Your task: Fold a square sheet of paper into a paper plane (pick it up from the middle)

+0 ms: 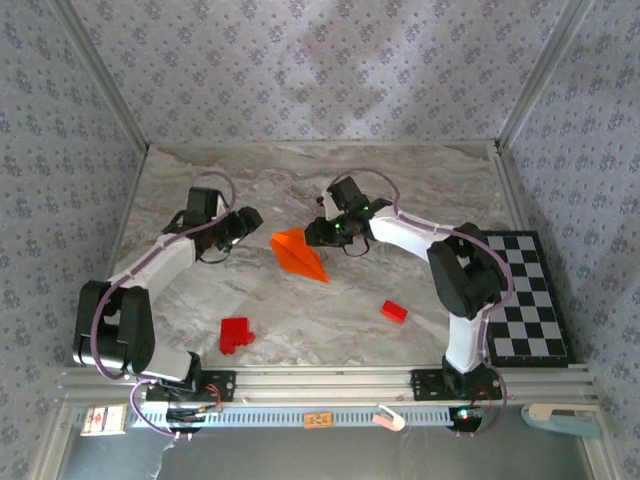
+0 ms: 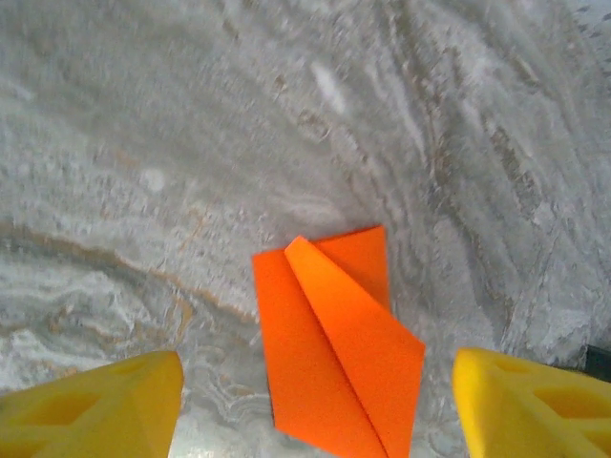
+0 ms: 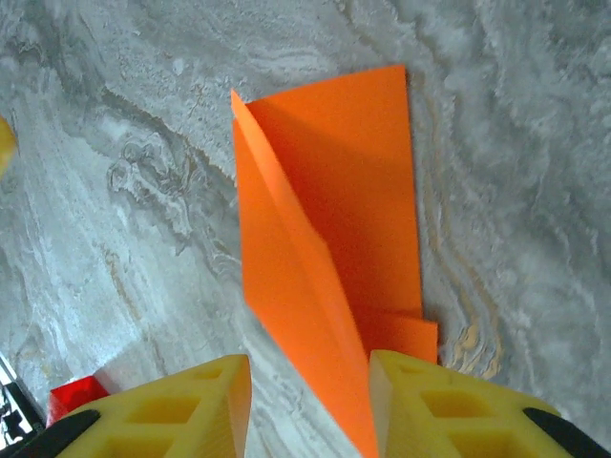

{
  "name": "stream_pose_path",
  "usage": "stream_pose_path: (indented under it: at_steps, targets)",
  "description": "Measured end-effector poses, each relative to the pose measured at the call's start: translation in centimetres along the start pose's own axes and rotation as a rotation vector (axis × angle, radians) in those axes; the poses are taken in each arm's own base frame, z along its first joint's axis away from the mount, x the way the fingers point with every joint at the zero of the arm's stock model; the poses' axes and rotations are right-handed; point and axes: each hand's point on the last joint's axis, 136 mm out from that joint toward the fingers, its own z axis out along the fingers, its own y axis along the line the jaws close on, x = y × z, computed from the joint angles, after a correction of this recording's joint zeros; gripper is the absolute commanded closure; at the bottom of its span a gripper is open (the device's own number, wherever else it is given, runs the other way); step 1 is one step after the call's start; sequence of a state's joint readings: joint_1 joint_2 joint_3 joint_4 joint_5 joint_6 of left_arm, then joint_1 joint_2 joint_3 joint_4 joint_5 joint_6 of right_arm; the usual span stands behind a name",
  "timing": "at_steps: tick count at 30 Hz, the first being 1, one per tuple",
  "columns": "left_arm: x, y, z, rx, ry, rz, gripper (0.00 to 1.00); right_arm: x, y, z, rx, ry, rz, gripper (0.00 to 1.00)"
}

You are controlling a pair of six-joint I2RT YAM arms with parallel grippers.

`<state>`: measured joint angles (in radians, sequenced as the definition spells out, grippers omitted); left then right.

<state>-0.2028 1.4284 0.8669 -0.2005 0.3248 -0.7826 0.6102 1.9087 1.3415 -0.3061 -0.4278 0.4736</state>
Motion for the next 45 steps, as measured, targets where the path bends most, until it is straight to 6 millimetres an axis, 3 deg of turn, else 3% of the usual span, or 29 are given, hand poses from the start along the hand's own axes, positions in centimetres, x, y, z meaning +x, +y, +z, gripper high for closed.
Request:
stream_pose_path:
  at_steps: [9,16,21,26,30,39,45]
  targets:
    - [2.0,0.8,1.0,0.048,0.048,-0.047,0.09,0.3,-1.0,3.3,-0.035,0.074,-0.054,0.69]
    - [1.6,-0.3,0.9,0.101,0.041,-0.037,0.02,0.8,-0.4,4.2,-0.1,0.115,-0.082,0.75]
    - [1.9,-0.6,1.0,0.126,0.049,-0.043,0.01,0.9,-0.1,4.5,-0.129,0.13,-0.1,0.95]
    - [1.8,-1.7,0.7,0.178,0.057,-0.041,0.02,0.0,1.0,4.1,-0.169,0.102,-0.112,1.0]
    - [1.8,-3.3,-0.2,0.259,0.053,-0.028,0.03,-1.8,2.5,2.1,-0.231,0.02,-0.095,1.0]
    - [1.3,-8.6,-3.2,0.493,0.025,0.043,0.06,-7.4,6.6,-6.0,-0.403,-0.252,-0.04,1.0]
    - [2.2,-12.0,-4.0,0.634,0.051,0.074,0.19,-8.6,8.3,-8.0,-0.505,-0.325,0.019,1.0]
